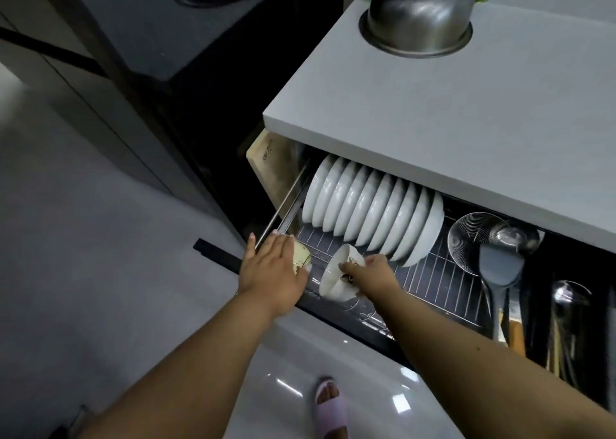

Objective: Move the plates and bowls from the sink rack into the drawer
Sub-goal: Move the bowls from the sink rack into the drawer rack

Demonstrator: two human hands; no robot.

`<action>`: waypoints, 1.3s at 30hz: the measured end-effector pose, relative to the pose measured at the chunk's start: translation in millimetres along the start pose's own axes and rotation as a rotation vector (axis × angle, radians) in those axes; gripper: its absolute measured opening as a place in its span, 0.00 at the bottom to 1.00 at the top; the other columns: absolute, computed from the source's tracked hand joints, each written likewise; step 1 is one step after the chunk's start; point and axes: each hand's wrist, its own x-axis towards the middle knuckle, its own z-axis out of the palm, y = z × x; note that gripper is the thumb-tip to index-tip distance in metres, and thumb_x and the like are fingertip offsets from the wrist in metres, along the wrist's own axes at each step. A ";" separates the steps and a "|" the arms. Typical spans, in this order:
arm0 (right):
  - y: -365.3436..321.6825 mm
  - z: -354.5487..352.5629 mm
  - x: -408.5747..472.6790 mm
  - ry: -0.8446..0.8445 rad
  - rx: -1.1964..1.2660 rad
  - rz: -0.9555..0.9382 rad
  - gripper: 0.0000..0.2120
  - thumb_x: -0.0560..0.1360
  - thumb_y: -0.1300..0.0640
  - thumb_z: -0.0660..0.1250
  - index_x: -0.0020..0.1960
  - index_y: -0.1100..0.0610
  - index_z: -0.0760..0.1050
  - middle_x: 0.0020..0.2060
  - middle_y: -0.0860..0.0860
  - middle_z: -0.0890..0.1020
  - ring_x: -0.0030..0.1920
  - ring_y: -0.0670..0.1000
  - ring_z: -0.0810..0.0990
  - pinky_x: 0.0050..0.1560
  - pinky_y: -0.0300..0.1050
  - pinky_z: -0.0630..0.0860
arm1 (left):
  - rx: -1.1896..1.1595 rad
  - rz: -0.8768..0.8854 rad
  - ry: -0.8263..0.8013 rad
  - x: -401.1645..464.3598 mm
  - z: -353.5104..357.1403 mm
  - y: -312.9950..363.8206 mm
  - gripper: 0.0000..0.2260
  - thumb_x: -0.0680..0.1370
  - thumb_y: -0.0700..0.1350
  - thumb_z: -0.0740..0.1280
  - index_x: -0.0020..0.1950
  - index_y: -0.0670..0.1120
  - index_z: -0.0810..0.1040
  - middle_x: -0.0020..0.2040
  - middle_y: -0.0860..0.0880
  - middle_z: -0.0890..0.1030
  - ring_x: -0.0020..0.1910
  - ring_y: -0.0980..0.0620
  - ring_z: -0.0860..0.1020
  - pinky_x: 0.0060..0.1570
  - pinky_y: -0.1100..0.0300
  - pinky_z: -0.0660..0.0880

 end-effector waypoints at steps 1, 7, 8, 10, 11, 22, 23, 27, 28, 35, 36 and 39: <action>-2.3 7.0 4.4 -0.001 -0.046 0.012 0.31 0.64 0.46 0.75 0.58 0.59 0.65 0.48 0.56 0.79 0.47 0.57 0.81 0.48 0.54 0.80 | 0.007 0.028 0.015 4.0 0.9 -3.9 0.31 0.80 0.61 0.47 0.79 0.46 0.48 0.79 0.49 0.53 0.78 0.52 0.46 0.75 0.46 0.38; -11.1 42.6 28.4 -0.011 -0.263 0.054 0.32 0.65 0.44 0.74 0.59 0.58 0.64 0.51 0.56 0.79 0.50 0.58 0.81 0.52 0.57 0.79 | -0.055 0.084 0.120 10.8 9.0 -22.5 0.38 0.74 0.66 0.37 0.78 0.47 0.40 0.79 0.50 0.47 0.78 0.53 0.46 0.76 0.51 0.44; -12.9 48.4 30.7 -0.012 -0.282 0.052 0.31 0.65 0.44 0.73 0.58 0.57 0.64 0.51 0.56 0.78 0.49 0.58 0.81 0.52 0.57 0.79 | -0.076 0.087 0.135 9.9 9.9 -22.8 0.38 0.74 0.66 0.37 0.78 0.47 0.40 0.79 0.50 0.47 0.78 0.53 0.46 0.76 0.51 0.45; -15.6 58.4 32.7 -0.015 -0.333 0.053 0.29 0.65 0.45 0.73 0.58 0.57 0.65 0.51 0.56 0.78 0.49 0.59 0.81 0.51 0.56 0.80 | -0.104 0.092 0.158 9.1 10.5 -22.3 0.38 0.75 0.67 0.38 0.78 0.46 0.41 0.79 0.49 0.49 0.78 0.53 0.48 0.76 0.50 0.47; -17.3 62.5 33.7 -0.018 -0.363 0.060 0.29 0.65 0.45 0.72 0.59 0.57 0.66 0.52 0.56 0.79 0.49 0.59 0.81 0.51 0.55 0.80 | -0.109 0.094 0.168 9.1 10.7 -22.4 0.37 0.75 0.67 0.38 0.79 0.45 0.42 0.79 0.48 0.50 0.78 0.52 0.50 0.76 0.50 0.48; -20.5 83.0 44.5 -0.154 -0.389 0.123 0.25 0.73 0.54 0.69 0.65 0.64 0.66 0.53 0.60 0.77 0.49 0.57 0.78 0.49 0.50 0.78 | -0.077 0.120 0.209 10.6 15.2 -24.7 0.35 0.78 0.65 0.47 0.77 0.42 0.56 0.75 0.46 0.64 0.74 0.49 0.64 0.72 0.49 0.61; -20.6 82.5 44.0 -0.171 -0.421 0.099 0.20 0.75 0.57 0.66 0.63 0.65 0.69 0.51 0.61 0.77 0.47 0.56 0.76 0.49 0.50 0.77 | -0.081 0.123 0.207 10.9 15.6 -24.9 0.35 0.78 0.66 0.46 0.78 0.43 0.55 0.76 0.46 0.63 0.74 0.49 0.62 0.73 0.49 0.60; -21.3 68.7 34.4 -0.215 -0.421 0.041 0.15 0.76 0.55 0.66 0.58 0.64 0.70 0.44 0.57 0.77 0.42 0.54 0.75 0.38 0.46 0.77 | -0.063 0.116 0.175 8.9 10.3 -22.3 0.36 0.77 0.66 0.43 0.79 0.46 0.46 0.79 0.49 0.55 0.77 0.52 0.55 0.75 0.53 0.51; -22.7 64.7 30.5 -0.218 -0.402 0.028 0.16 0.76 0.52 0.66 0.56 0.63 0.72 0.41 0.56 0.77 0.41 0.54 0.77 0.39 0.48 0.78 | -0.060 0.103 0.146 8.3 9.2 -23.2 0.37 0.75 0.67 0.40 0.79 0.47 0.44 0.79 0.50 0.53 0.77 0.52 0.53 0.75 0.55 0.49; -12.2 -18.9 -11.4 -0.139 -0.239 -0.113 0.15 0.77 0.50 0.65 0.42 0.62 0.78 0.35 0.55 0.77 0.36 0.52 0.75 0.42 0.46 0.74 | -0.095 -0.004 0.002 12.6 1.5 -14.6 0.35 0.78 0.66 0.48 0.79 0.47 0.47 0.78 0.49 0.57 0.76 0.51 0.56 0.72 0.53 0.58; -6.9 -35.0 -19.3 -0.118 -0.190 -0.120 0.13 0.77 0.51 0.65 0.40 0.60 0.77 0.34 0.54 0.77 0.35 0.51 0.75 0.42 0.45 0.74 | -0.133 -0.027 -0.017 13.8 -0.6 -8.2 0.34 0.79 0.64 0.51 0.79 0.47 0.49 0.78 0.49 0.58 0.75 0.50 0.58 0.72 0.52 0.59; 13.4 -85.0 -39.7 -0.015 -0.049 -0.124 0.11 0.76 0.51 0.66 0.36 0.54 0.73 0.31 0.51 0.78 0.34 0.50 0.75 0.43 0.46 0.76 | -0.342 0.006 -0.030 12.7 -8.4 34.1 0.30 0.80 0.57 0.58 0.78 0.47 0.54 0.75 0.47 0.63 0.72 0.47 0.64 0.68 0.52 0.64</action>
